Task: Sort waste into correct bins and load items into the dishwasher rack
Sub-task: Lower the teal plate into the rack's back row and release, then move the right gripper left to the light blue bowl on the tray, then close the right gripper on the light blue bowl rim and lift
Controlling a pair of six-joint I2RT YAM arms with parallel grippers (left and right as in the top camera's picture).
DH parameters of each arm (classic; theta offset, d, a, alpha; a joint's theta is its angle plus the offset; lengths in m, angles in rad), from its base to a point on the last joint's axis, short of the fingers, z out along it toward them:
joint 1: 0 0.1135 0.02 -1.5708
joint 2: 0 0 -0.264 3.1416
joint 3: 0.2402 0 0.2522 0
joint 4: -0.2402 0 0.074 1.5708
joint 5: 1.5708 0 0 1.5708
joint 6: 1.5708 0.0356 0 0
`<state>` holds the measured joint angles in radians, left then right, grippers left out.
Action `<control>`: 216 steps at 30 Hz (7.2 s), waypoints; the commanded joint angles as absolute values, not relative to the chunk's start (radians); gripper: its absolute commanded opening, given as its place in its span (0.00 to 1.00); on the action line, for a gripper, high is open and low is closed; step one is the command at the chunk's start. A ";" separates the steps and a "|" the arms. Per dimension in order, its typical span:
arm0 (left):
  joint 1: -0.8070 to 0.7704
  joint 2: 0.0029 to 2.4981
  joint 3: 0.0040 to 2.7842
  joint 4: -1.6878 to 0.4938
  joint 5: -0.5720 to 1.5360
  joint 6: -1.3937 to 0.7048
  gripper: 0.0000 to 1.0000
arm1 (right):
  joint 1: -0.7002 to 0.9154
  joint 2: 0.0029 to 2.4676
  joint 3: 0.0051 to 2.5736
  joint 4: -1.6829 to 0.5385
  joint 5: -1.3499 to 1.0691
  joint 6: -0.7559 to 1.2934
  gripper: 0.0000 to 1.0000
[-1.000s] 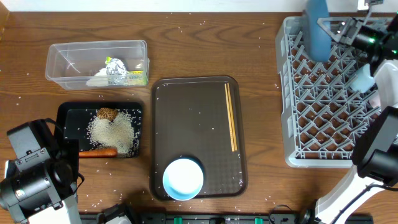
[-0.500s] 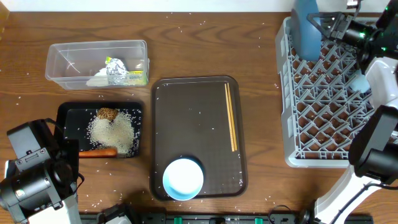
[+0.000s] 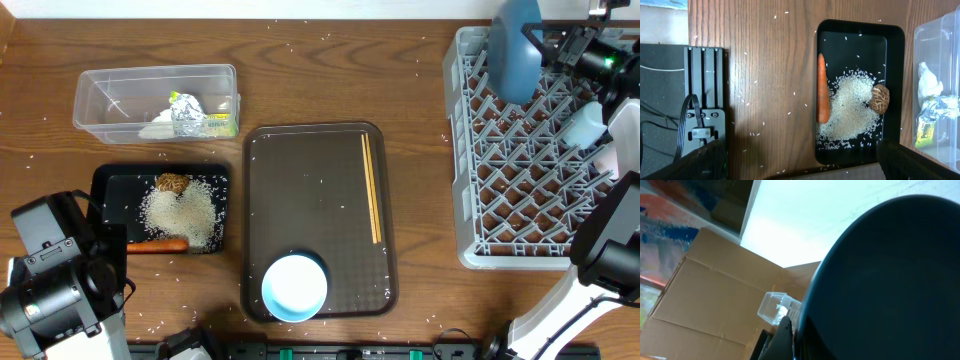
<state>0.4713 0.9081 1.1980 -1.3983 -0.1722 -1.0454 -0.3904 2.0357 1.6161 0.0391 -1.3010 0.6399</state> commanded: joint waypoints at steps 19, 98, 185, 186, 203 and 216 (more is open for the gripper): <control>0.477 0.907 1.196 -1.402 -0.192 -1.032 0.98 | -0.482 1.924 1.640 -0.499 -0.650 0.318 0.30; 0.477 0.907 1.196 -1.402 -0.192 -1.032 0.98 | 1.225 2.059 1.482 -0.975 -0.329 0.370 0.50; 0.477 0.907 1.196 -1.402 -0.192 -1.032 0.98 | 0.772 1.594 1.496 -1.027 -0.336 0.296 0.01; 0.477 0.907 1.196 -1.402 -0.192 -1.032 0.98 | 0.741 1.575 1.496 -1.034 -0.368 0.282 0.01; 0.477 0.907 1.196 -1.402 -0.192 -1.032 0.98 | -0.236 1.422 1.488 -1.280 -0.826 -0.102 0.01; 0.477 0.907 1.196 -1.402 -0.192 -1.032 0.98 | -0.278 1.440 1.476 -1.299 -0.914 -0.210 0.04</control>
<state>0.4713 0.9077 1.1973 -1.3987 -0.1722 -1.0454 -0.3458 1.4437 1.4845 -1.2976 -0.9161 -0.1654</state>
